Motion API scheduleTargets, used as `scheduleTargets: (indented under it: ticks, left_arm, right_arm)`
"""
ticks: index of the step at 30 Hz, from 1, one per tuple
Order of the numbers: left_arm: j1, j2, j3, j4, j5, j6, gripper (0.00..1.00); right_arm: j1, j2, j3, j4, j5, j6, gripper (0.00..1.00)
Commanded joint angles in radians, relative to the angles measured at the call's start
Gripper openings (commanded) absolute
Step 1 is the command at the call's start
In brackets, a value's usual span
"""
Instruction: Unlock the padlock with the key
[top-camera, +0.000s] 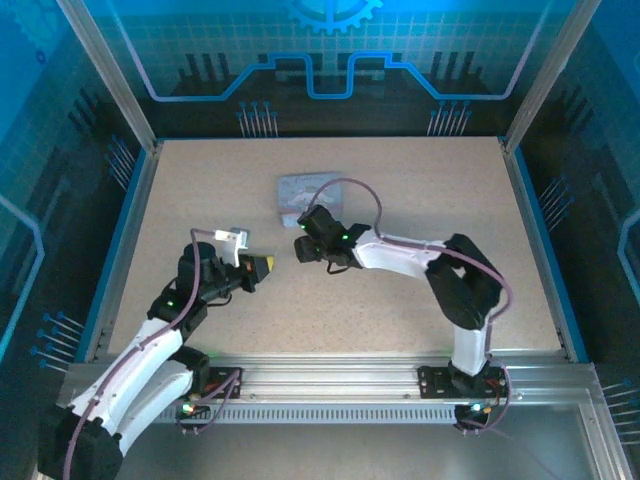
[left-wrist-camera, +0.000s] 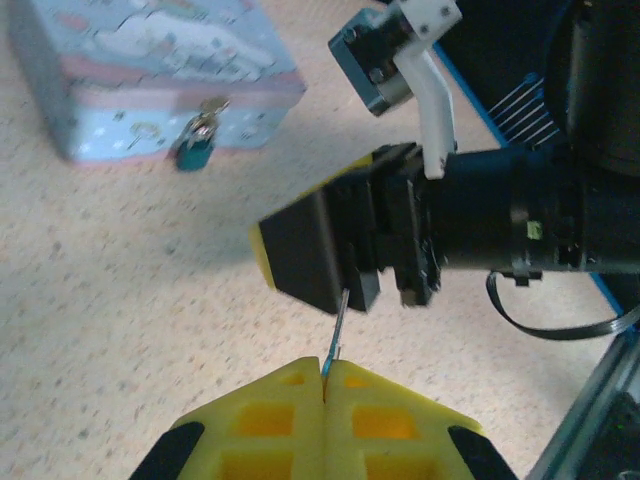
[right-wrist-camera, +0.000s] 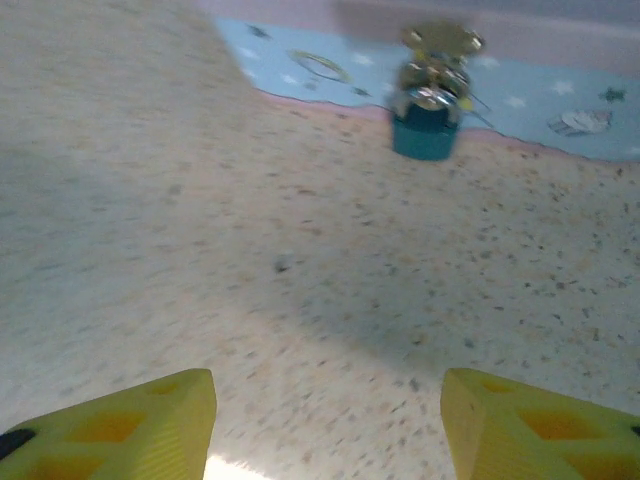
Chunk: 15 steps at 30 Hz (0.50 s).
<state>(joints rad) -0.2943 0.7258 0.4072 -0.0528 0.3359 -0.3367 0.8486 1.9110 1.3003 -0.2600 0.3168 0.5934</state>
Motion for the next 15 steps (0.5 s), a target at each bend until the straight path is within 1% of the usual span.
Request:
scheduleTargets:
  ticks: [1,5,15]
  left_arm:
    - [0.006,-0.033,-0.015,-0.026,-0.040,0.010,0.00]
    - [0.006,-0.059,-0.022,-0.019,-0.041,0.008,0.00]
    - [0.006,-0.068,-0.031,-0.007,-0.026,0.017,0.00]
  right_arm:
    - [0.016,0.065,0.084,-0.020,0.127,0.056,0.62]
    - [0.013,0.147,0.166,-0.036,0.152,0.040,0.60]
    - [-0.013,0.256,0.269,-0.070,0.208,0.058,0.56]
